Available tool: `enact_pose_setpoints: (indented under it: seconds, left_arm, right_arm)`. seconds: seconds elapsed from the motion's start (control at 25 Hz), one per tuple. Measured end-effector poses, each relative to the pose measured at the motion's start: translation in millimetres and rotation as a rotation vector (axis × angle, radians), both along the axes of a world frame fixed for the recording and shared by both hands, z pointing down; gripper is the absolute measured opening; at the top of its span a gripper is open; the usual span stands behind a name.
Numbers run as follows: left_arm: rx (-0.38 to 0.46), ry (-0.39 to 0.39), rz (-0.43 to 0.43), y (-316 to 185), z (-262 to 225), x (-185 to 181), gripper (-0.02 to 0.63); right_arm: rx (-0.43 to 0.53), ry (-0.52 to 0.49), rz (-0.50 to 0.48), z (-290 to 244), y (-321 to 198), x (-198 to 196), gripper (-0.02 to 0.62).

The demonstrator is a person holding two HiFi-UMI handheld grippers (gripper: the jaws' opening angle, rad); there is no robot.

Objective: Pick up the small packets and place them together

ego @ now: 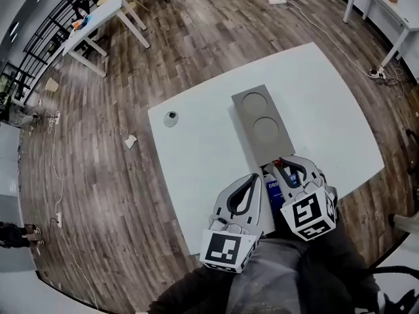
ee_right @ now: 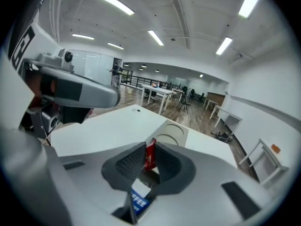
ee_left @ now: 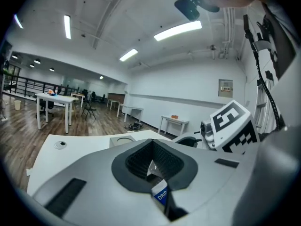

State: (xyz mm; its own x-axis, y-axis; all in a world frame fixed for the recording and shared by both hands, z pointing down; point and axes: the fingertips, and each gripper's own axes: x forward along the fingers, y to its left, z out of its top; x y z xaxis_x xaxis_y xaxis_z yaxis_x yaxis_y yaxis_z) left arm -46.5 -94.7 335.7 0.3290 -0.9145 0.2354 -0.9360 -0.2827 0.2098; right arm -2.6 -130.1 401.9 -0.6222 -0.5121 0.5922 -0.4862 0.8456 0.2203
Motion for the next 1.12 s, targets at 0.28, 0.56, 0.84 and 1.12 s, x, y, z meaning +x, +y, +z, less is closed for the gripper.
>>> enact_pose_setpoints:
  seconds: [0.28,0.56,0.84,1.12]
  left_arm:
    - [-0.108,-0.005,-0.064,-27.3,38.7,-12.3,0.003]
    - [-0.185,-0.016,-0.114,-29.5,59.9,-23.1,0.003]
    - [-0.178,-0.007,-0.115,-22.7,57.4,-32.2,0.003]
    - [-0.086,-0.011,-0.036,-7.4,31.1,-26.9,0.003]
  right_arm:
    - [-0.039,-0.020,-0.053,13.4,-51.6,-18.2,0.064]
    - [-0.099,-0.033,-0.049,34.7,-76.4,-30.8,0.084]
    - [-0.086,-0.062,-0.013,29.5,-83.1,-31.9,0.161]
    - [0.002,-0.054,0.073,-0.3,-59.4,-8.9,0.161]
